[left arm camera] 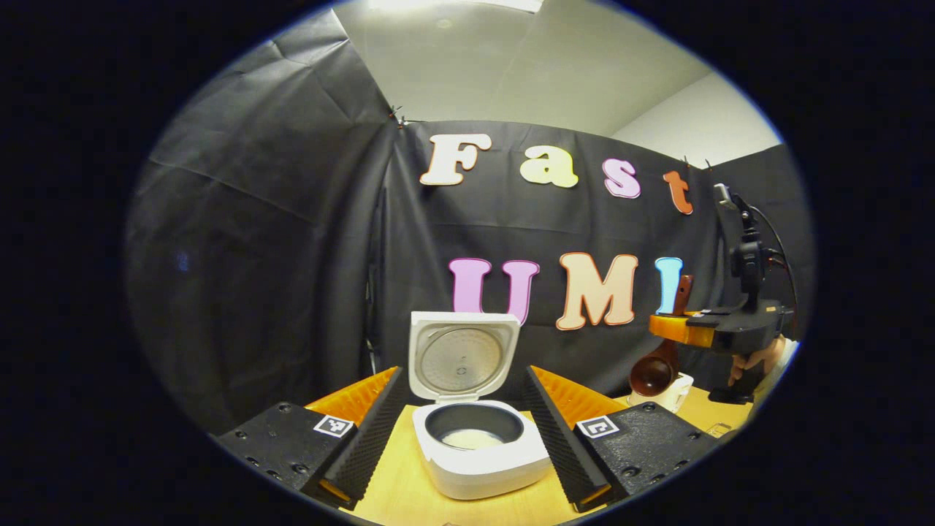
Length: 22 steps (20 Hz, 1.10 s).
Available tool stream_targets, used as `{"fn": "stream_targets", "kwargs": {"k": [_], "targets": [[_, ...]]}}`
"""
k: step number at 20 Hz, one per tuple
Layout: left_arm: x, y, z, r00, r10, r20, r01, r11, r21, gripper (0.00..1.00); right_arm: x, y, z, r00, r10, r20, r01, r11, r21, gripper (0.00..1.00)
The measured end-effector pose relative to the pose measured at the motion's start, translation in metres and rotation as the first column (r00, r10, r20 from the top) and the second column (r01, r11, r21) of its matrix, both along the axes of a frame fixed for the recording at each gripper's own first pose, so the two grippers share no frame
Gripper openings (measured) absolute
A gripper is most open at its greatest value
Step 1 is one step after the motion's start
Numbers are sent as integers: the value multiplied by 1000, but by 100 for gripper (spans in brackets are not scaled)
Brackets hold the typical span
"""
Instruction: Close the left gripper, press the button to open the rice cooker; take a wooden spoon from the chopstick holder with the right hand, scoop a spoonful of rice and pour it into the rice cooker, then put the wooden spoon back into the chopstick holder.
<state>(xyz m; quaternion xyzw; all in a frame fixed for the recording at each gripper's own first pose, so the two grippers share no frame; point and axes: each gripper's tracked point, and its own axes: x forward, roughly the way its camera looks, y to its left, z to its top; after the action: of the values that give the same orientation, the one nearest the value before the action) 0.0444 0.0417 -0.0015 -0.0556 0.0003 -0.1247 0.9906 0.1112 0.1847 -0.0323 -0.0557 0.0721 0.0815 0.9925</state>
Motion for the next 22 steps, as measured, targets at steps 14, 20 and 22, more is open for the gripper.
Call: {"fn": "stream_targets", "kwargs": {"k": [14, 20, 22], "targets": [[0, -90, 21, 998, -62, 22, 62, 998, 14, 92, -80, -235, -72, 932, -314, -178, 321, 947, 10, 12], [0, -100, 25, 999, -45, 28, 44, 998, 34, 94, -107, -270, -128, 892, -353, -281, 371, 929, 9, 13], [0, -102, 26, 999, -40, 25, 39, 999, 37, 94, -115, -275, -146, 878, -359, -317, 384, 923, 17, 11]]}}
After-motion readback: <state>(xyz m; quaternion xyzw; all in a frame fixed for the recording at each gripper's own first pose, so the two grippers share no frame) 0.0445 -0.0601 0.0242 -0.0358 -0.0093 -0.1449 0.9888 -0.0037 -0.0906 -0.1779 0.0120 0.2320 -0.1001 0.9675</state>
